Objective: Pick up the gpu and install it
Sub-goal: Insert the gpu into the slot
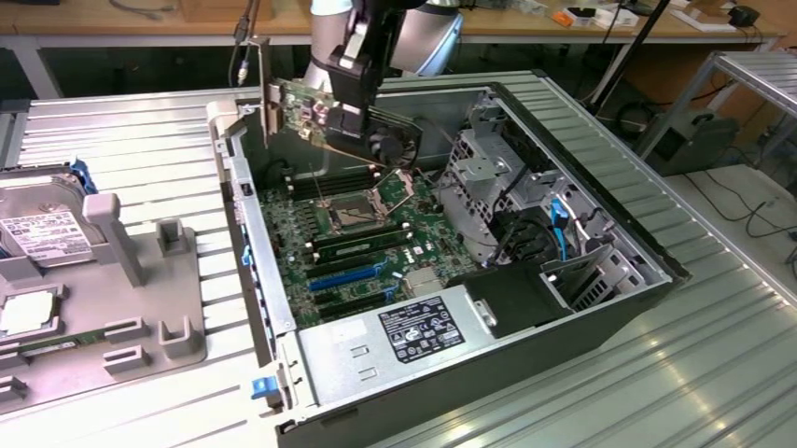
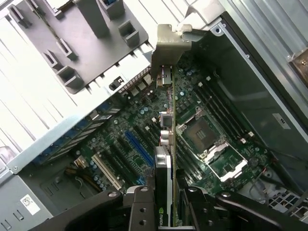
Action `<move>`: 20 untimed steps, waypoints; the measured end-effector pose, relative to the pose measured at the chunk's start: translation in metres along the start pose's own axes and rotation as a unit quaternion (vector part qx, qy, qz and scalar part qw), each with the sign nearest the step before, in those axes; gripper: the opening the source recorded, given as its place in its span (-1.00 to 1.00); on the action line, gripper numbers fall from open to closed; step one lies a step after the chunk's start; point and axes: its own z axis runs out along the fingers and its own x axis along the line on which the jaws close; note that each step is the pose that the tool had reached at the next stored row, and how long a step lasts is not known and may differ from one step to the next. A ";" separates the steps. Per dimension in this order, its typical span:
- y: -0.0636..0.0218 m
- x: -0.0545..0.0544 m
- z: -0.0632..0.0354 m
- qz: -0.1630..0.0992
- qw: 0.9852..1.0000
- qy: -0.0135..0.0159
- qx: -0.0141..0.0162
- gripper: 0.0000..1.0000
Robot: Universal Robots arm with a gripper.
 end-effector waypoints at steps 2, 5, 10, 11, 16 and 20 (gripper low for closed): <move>0.0000 0.000 0.0000 -0.015 1.000 0.001 0.000 -0.47; 0.0000 0.000 0.0000 -0.030 1.000 0.001 0.000 -0.47; 0.0000 0.000 0.0000 -0.052 0.999 0.002 -0.001 -0.47; 0.0000 0.000 0.0000 -0.057 0.998 0.003 -0.001 -0.47; 0.0000 0.000 0.0000 -0.084 0.996 0.004 -0.001 -0.47; 0.0000 0.000 0.0000 -0.100 0.995 0.004 -0.002 -0.47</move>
